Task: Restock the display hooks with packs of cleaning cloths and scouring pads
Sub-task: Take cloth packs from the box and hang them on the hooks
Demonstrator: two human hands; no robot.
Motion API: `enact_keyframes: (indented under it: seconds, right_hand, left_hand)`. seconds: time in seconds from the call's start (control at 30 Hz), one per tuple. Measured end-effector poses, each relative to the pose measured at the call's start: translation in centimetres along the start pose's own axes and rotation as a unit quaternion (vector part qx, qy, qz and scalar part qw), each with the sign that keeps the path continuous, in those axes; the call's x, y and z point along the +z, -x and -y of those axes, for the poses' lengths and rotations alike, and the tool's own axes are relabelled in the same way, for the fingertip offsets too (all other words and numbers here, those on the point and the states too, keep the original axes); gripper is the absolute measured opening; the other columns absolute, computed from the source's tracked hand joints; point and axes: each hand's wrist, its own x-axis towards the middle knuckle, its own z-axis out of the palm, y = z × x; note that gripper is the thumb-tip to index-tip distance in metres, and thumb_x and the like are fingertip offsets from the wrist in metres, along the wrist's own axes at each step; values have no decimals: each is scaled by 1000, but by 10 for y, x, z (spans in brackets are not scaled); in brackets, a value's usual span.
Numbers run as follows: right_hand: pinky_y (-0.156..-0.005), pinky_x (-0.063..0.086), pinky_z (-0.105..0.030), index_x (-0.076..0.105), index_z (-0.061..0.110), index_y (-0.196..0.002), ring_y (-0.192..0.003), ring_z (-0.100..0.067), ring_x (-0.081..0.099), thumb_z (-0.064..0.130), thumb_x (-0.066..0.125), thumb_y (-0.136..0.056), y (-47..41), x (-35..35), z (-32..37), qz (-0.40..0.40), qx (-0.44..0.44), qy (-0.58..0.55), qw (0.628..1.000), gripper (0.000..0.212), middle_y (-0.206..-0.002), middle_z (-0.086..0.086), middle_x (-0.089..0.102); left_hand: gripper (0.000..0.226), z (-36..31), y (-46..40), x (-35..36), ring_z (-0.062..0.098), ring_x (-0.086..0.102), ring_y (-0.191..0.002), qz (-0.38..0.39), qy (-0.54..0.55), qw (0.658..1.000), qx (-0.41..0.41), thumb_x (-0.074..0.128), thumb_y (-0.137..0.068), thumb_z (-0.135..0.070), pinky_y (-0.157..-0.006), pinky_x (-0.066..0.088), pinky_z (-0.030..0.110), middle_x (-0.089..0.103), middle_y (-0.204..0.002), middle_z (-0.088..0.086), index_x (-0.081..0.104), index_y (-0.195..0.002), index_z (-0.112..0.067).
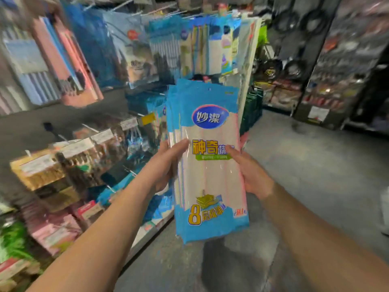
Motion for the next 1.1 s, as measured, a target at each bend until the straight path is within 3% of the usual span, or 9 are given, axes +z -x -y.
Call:
enact_keyframes:
  seconds: [0.07, 0.17, 0.33, 0.47, 0.67, 0.83, 0.93, 1.0, 1.1]
  right_hand:
    - [-98, 51, -53, 56, 14, -138, -119, -35, 62, 37, 62, -86, -24, -21, 15, 7, 0, -11, 1000, 56, -130, -15, 65]
    - [-98, 51, -52, 62, 12, -132, -112, -32, 66, 39, 65, -83, -69, -48, 41, 6, 9, -17, 1000, 55, -127, -16, 67]
    - [-99, 50, -51, 67, 12, -123, -111, -34, 67, 36, 66, -79, -165, -75, 88, -21, 21, -32, 999, 51, -122, -16, 69]
    - [-86, 58, -49, 66, 9, -123, -103, -33, 70, 32, 60, -86, -241, -82, 130, -18, 15, -66, 998, 43, -118, -16, 71]
    - [-97, 52, -50, 70, 16, -122, -111, -31, 67, 45, 56, -92, -340, -102, 170, 20, 27, -90, 995, 44, -123, -14, 69]
    - [-94, 54, -50, 47, 28, -143, -112, -27, 68, 32, 60, -97, -426, -120, 200, 17, -86, 56, 995, 48, -126, -6, 68]
    - [-94, 53, -56, 28, 33, -152, -116, -30, 63, 5, 65, -93, -479, -124, 236, -12, -183, 74, 980, 75, -135, -8, 55]
    - [-92, 55, -51, 20, 34, -154, -116, -28, 63, 7, 66, -92, -519, -125, 267, -21, -222, 69, 972, 81, -134, -6, 51]
    - [-83, 59, -41, 28, 36, -145, -103, -17, 67, 20, 72, -90, -579, -127, 310, -14, -282, 122, 952, 72, -125, -3, 57]
  left_hand:
    - [59, -2, -36, 20, 12, 72, -82, 11, -5, 1000, 4, 71, -82, -39, -86, 60, 43, 74, -114, -1, 46, -132, -18]
    - [36, -7, -98, 38, 10, 72, -67, 11, -3, 1000, 14, 66, -94, -28, -64, 62, 28, 76, -104, 4, 52, -126, -16]
    - [32, -23, -217, 51, 28, 74, -102, 36, 35, 998, 37, 67, -92, -23, -88, 60, 46, 76, -113, 8, 59, -123, -21]
    - [31, -48, -304, 55, 26, 74, -101, 35, 43, 997, 47, 67, -91, -24, -89, 58, 44, 77, -111, 6, 60, -121, -22]
    - [55, -80, -404, 62, 29, 75, -99, 12, 46, 996, 71, 74, -78, -31, -85, 59, 46, 76, -111, 9, 58, -129, -16]
    - [36, -94, -471, 65, 33, 73, -102, -31, 68, 994, 82, 69, -92, -25, -94, 56, 53, 76, -111, 12, 61, -126, -15]
    - [26, -99, -512, 68, 35, 73, -101, -66, 75, 992, 82, 66, -95, -26, -95, 55, 56, 77, -109, 12, 63, -119, -16]
    - [36, -103, -541, 71, 37, 72, -104, -81, 70, 990, 88, 67, -94, -30, -97, 53, 60, 76, -111, 13, 60, -126, -16]
    - [41, -110, -583, 79, 37, 71, -105, -109, 65, 986, 111, 67, -94, -32, -97, 53, 60, 75, -113, 13, 58, -130, -15]
